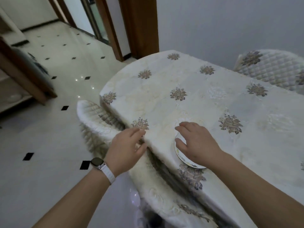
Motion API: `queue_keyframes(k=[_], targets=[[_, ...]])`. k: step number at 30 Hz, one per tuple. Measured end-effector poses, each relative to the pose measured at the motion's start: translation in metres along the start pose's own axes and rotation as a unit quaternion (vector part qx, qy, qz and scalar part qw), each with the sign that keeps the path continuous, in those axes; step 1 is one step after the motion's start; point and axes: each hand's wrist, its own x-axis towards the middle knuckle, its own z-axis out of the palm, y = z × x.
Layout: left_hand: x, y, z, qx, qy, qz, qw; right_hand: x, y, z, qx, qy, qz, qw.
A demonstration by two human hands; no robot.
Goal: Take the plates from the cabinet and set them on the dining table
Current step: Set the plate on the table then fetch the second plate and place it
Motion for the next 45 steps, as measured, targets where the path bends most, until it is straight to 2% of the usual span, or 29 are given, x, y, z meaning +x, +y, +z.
queue_keyframes(k=[11,19,27,31,36,45], targets=[[-0.1,-0.113,-0.058,0.046,0.07,-0.079,0.993,0.065,-0.164,0.03,-0.025,-0.027,-0.172,0.984],[-0.189,-0.25,-0.114,0.122,0.115,-0.132,0.977,0.108,-0.327,0.083,-0.034,-0.042,-0.239,0.969],[-0.269,-0.363,-0.142,0.131,0.168,-0.213,0.954,0.136,-0.473,0.115,-0.054,-0.063,-0.297,0.951],[-0.301,-0.397,-0.153,0.12,0.183,-0.261,0.94,0.155,-0.522,0.125,-0.088,-0.076,-0.334,0.935],[-0.323,-0.432,-0.16,0.116,0.176,-0.31,0.927,0.182,-0.57,0.148,-0.075,-0.084,-0.373,0.921],[-0.301,-0.52,-0.17,0.147,0.15,-0.351,0.912,0.273,-0.628,0.206,-0.055,-0.126,-0.419,0.898]])
